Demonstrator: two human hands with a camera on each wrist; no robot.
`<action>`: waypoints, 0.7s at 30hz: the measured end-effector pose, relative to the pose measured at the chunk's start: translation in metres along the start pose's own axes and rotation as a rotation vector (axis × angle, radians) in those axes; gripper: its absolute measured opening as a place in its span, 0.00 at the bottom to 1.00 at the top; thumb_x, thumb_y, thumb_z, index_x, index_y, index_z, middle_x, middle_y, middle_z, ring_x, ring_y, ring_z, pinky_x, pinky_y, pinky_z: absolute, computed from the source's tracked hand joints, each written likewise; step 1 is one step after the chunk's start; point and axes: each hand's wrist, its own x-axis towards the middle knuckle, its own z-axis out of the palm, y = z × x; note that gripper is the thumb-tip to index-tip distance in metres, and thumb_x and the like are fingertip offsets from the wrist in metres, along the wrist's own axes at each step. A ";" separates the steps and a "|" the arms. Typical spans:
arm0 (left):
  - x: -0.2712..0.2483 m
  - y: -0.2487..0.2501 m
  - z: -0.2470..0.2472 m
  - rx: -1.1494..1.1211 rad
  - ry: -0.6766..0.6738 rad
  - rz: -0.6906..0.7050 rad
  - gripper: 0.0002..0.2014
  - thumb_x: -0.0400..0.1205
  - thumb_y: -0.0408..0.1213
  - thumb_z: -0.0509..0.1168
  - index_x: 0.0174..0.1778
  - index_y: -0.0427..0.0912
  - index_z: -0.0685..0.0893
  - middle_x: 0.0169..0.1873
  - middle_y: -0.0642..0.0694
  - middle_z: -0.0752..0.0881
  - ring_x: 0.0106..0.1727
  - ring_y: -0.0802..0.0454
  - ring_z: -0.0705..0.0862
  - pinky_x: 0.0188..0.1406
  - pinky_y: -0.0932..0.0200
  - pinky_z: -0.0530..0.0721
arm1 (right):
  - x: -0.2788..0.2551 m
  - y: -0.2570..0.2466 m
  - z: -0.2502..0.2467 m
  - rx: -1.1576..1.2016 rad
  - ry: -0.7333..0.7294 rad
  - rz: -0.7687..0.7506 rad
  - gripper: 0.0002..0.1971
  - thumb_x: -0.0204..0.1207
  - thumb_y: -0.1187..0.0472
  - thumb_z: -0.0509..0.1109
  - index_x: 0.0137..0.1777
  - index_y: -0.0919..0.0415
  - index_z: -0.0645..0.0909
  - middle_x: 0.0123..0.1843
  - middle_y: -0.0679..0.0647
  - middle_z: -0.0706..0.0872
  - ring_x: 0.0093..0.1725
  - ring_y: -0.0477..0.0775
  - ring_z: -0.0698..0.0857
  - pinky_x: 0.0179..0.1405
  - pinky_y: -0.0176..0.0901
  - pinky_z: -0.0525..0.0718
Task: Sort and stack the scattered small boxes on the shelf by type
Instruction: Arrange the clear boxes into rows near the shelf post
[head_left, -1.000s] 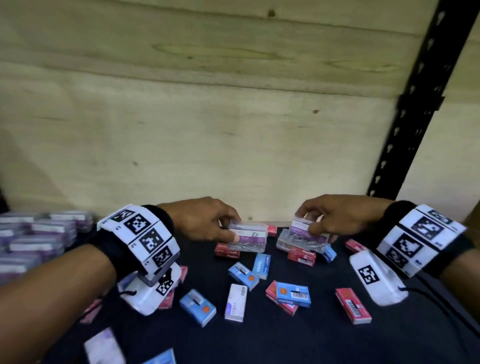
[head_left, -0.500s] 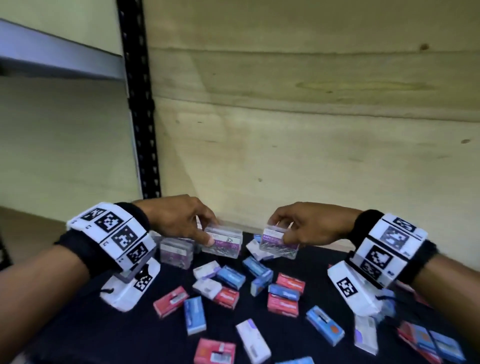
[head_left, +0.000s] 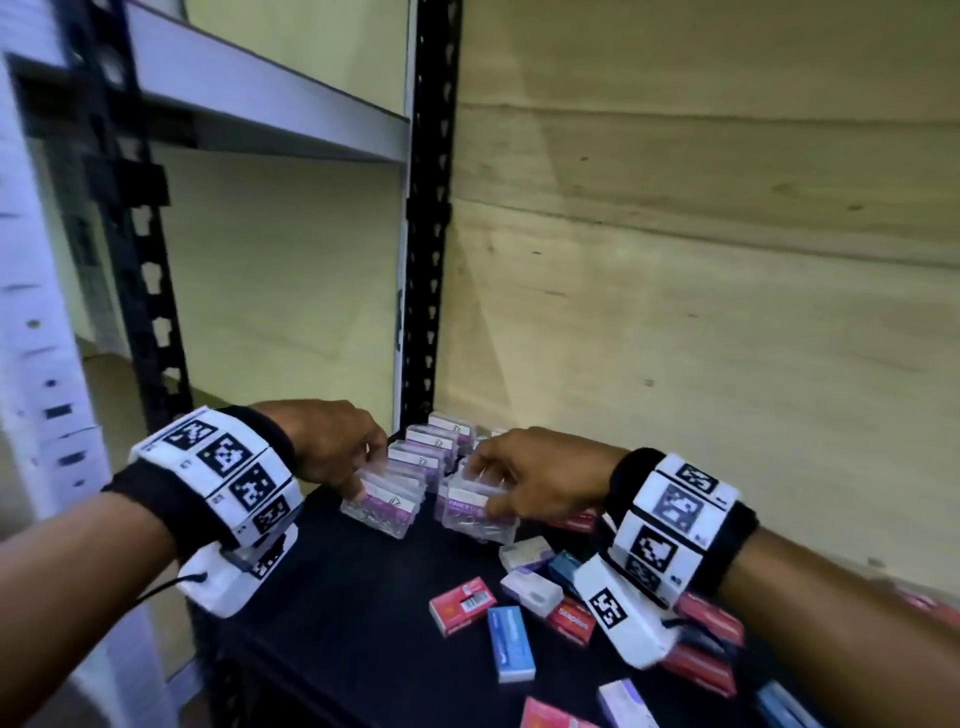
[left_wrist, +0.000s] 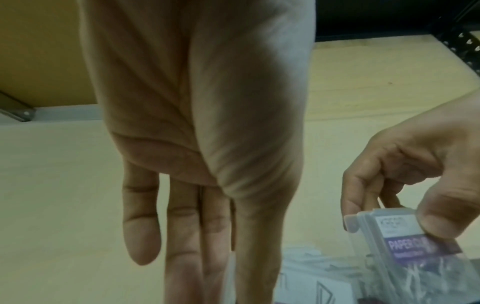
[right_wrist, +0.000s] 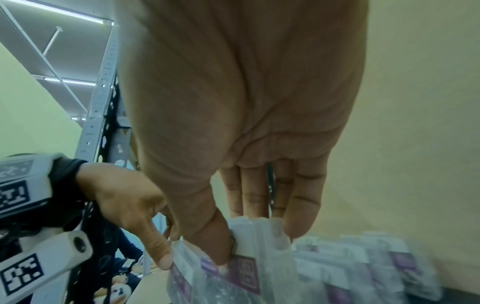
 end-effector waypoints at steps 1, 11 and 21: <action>0.001 -0.002 0.002 0.010 -0.011 -0.015 0.15 0.78 0.46 0.74 0.59 0.57 0.81 0.54 0.58 0.84 0.54 0.55 0.82 0.56 0.57 0.80 | 0.005 -0.005 0.002 -0.013 -0.007 -0.006 0.24 0.78 0.52 0.74 0.74 0.50 0.75 0.65 0.49 0.83 0.58 0.50 0.81 0.59 0.43 0.80; 0.012 -0.007 0.015 0.038 -0.063 -0.062 0.20 0.80 0.44 0.73 0.67 0.51 0.77 0.60 0.54 0.81 0.57 0.55 0.80 0.53 0.61 0.76 | 0.025 -0.024 0.017 -0.147 -0.117 -0.004 0.23 0.79 0.55 0.74 0.73 0.55 0.78 0.64 0.52 0.84 0.53 0.51 0.79 0.49 0.42 0.76; 0.019 -0.010 0.024 0.003 -0.039 -0.074 0.18 0.80 0.42 0.72 0.65 0.51 0.78 0.46 0.58 0.78 0.51 0.56 0.81 0.47 0.62 0.76 | 0.034 -0.025 0.028 -0.157 -0.099 -0.001 0.18 0.79 0.55 0.74 0.66 0.62 0.81 0.58 0.58 0.88 0.55 0.59 0.86 0.55 0.54 0.86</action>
